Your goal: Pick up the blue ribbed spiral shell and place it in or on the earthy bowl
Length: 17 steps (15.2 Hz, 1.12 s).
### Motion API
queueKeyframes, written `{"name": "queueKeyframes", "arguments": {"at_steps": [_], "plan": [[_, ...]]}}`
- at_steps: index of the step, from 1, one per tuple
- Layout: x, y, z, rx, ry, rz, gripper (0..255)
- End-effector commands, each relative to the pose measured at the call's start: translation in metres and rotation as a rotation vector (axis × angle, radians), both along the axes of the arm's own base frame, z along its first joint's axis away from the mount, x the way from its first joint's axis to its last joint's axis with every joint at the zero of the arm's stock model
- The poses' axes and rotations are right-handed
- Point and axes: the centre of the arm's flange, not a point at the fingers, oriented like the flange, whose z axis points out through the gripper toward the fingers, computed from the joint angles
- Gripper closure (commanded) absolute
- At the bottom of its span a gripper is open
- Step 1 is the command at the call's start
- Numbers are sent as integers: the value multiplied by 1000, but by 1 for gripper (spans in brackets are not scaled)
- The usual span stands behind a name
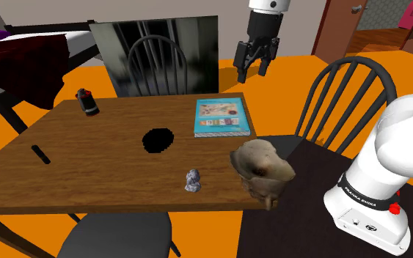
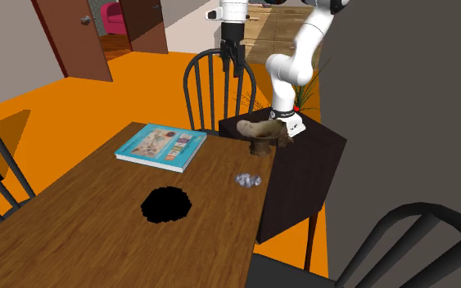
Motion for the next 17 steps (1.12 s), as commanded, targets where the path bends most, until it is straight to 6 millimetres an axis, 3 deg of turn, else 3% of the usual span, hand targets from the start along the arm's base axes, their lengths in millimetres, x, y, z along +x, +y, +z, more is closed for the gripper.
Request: {"name": "queueKeyframes", "arguments": {"at_steps": [1, 17], "plan": [[6, 12, -19, 18, 17, -5, 0], [40, 147, -164, 153, 151, -33, 0]]}}
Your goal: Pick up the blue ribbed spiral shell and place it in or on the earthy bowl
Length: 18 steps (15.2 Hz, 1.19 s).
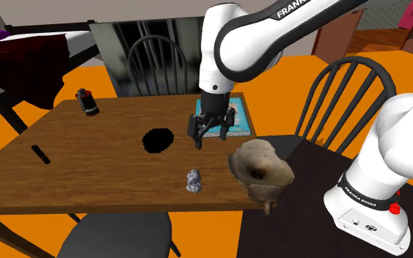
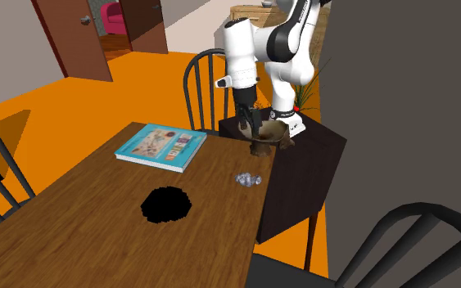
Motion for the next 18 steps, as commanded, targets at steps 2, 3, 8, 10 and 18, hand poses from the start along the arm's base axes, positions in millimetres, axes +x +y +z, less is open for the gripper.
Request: {"name": "queueKeyframes", "arguments": {"at_steps": [2, 3, 8, 10, 18], "plan": [[5, 26, -25, 26, 25, -7, 0], [6, 35, -33, 35, 33, -8, 0], [13, 82, -74, 76, 75, -17, 0], [12, 85, -84, 76, 75, -17, 0], [8, 94, -112, 76, 75, -17, 0]]}}
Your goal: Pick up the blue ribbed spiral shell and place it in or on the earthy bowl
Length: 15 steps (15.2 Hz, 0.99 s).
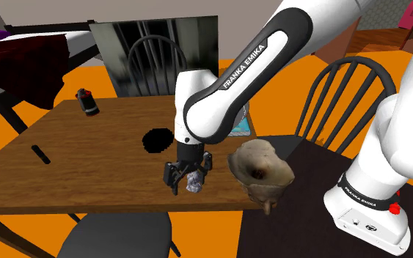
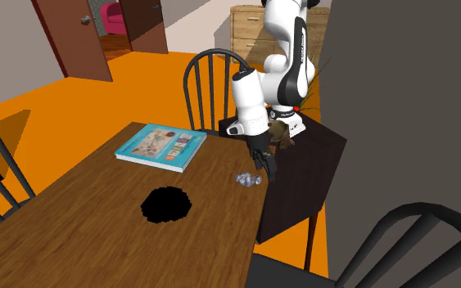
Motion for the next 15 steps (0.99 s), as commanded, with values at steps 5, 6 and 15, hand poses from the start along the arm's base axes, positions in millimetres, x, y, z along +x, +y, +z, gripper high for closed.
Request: {"name": "queueKeyframes", "arguments": {"at_steps": [5, 6, 15], "plan": [[0, 0, -1, 0, 0, 0, 0], [0, 0, -1, 0, 0, 0, 0], [0, 0, -1, 0, 0, 0, 255]]}}
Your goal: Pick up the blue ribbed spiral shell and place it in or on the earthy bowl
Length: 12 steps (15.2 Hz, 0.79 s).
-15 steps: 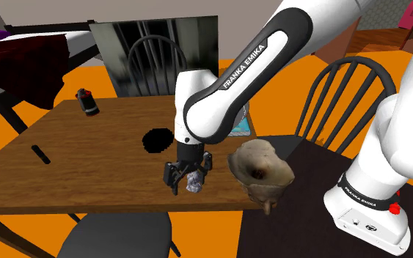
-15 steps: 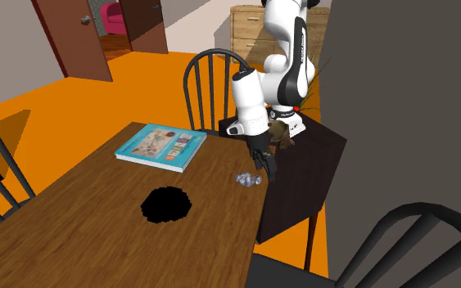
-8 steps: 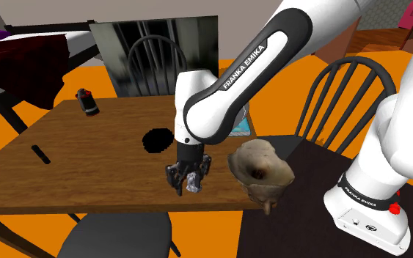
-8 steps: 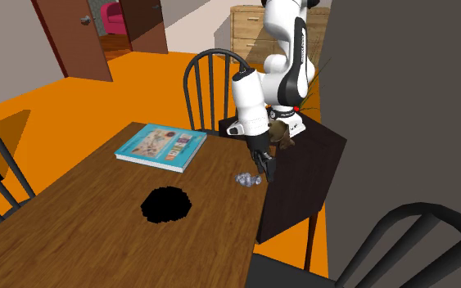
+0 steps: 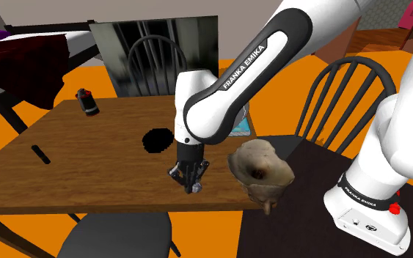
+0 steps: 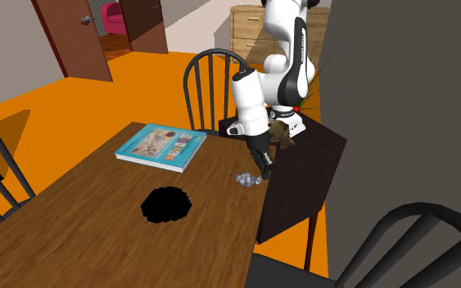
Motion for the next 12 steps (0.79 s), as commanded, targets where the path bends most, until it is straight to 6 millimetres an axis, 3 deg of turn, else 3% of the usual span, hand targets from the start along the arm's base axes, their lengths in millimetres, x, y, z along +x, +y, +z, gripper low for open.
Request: {"name": "queueKeyframes", "arguments": {"at_steps": [1, 2, 8, 12], "plan": [[0, 0, 0, 0, 0, 0, 255], [0, 0, 0, 0, 0, 0, 0], [17, -41, -12, -127, -146, 23, 0], [17, -38, -33, -127, -146, 23, 0]]}}
